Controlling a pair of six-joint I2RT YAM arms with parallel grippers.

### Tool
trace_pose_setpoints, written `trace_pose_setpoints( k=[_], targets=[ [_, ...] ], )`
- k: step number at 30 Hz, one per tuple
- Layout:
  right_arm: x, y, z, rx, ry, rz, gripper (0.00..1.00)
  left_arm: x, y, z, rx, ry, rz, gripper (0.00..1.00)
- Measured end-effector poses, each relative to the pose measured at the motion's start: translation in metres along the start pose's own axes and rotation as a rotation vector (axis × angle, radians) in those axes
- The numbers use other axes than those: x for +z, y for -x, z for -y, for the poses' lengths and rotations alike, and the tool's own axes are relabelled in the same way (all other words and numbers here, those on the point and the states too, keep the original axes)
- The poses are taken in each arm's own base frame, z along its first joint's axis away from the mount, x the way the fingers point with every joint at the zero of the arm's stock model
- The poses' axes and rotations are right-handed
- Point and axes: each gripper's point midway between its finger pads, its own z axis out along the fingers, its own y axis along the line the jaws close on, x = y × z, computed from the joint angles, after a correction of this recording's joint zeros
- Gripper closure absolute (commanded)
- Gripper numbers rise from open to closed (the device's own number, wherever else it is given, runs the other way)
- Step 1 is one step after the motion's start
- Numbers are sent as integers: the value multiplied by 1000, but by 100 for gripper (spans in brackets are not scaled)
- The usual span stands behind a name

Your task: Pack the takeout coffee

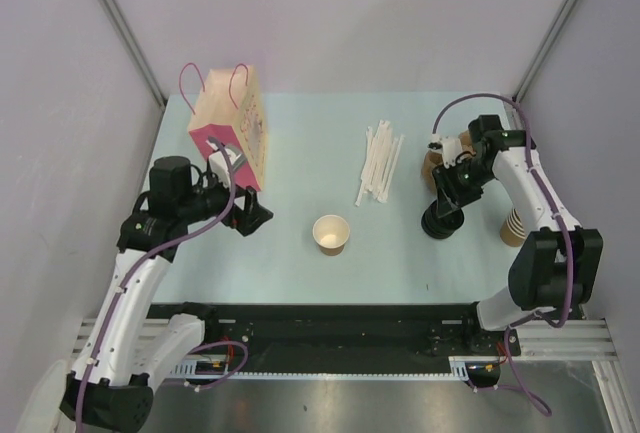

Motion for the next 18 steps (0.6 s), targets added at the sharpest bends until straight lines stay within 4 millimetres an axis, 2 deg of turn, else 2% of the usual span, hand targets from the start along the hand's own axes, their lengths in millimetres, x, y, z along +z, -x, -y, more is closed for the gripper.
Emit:
trace_pose_setpoints(
  k=[5,18],
  targets=[
    [19,-9,4,34,12,-41,57,3,3,2,14,-11,8,0],
    [46,-8,8,74,17,-50,57,12,4,-1,13,-23,-1,1]
  ],
)
